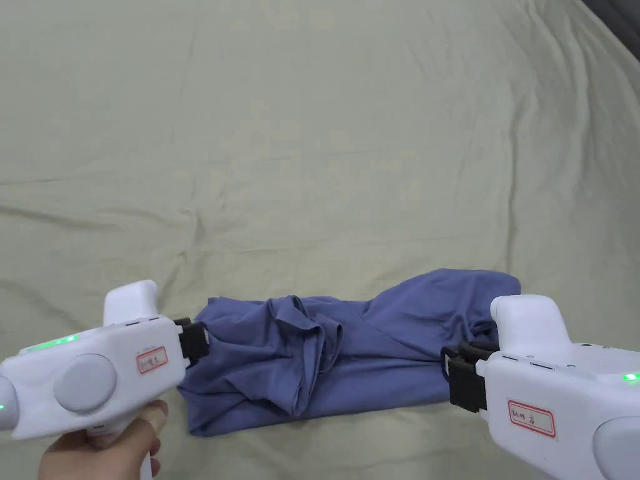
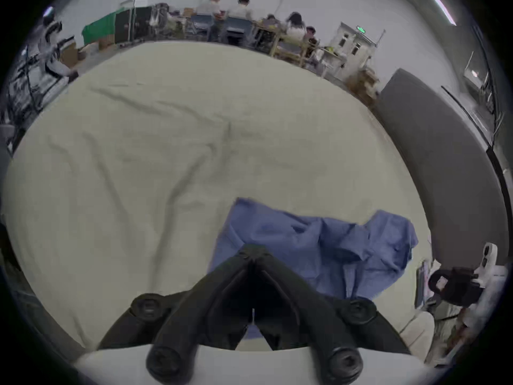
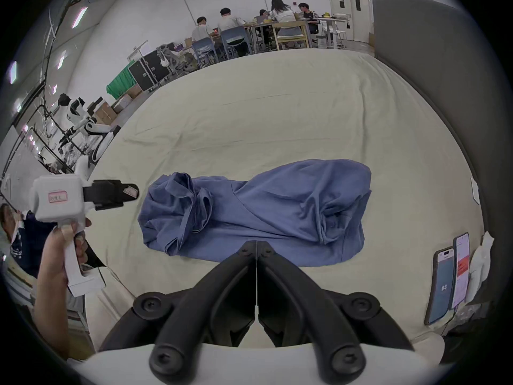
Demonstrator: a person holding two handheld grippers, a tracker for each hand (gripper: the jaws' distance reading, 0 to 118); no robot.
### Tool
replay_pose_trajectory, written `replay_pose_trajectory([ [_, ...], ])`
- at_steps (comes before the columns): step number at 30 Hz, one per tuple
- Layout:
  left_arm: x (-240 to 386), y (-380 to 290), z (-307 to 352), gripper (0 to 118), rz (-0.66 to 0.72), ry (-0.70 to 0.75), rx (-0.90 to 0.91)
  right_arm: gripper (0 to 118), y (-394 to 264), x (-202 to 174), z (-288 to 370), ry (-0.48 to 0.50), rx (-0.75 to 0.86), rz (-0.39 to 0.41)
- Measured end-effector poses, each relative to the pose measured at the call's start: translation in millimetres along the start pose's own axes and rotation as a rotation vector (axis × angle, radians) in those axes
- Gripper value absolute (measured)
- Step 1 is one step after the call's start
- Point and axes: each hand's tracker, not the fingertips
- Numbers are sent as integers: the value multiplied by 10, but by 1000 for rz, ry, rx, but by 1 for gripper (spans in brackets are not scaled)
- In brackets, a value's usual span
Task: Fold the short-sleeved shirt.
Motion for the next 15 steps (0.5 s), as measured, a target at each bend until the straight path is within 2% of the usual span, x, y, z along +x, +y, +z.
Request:
replay_pose_trajectory([
  [4,482,-249,-389,0,-159,-64,-82,3,-8,6,6,-8,-7,-2],
  [7,867,-444,-793,0,-192,-96,-190,3,1,3,25,-8,-11,-8],
  [10,1315,-598,-810,0,-361,39,-112,3,-2,-12,100,-10,-3,-4],
  [11,1379,-590,-792,0,-377,-2,-117,3,-7,-11,121,-11,1,1],
  [14,1429,-582,-732,0,-282,-182,-151,3,-11,1,140,-15,1,6],
  [15,1441,-589,-731,0,-290,-194,-161,3,-10,2,140,-16,1,7],
])
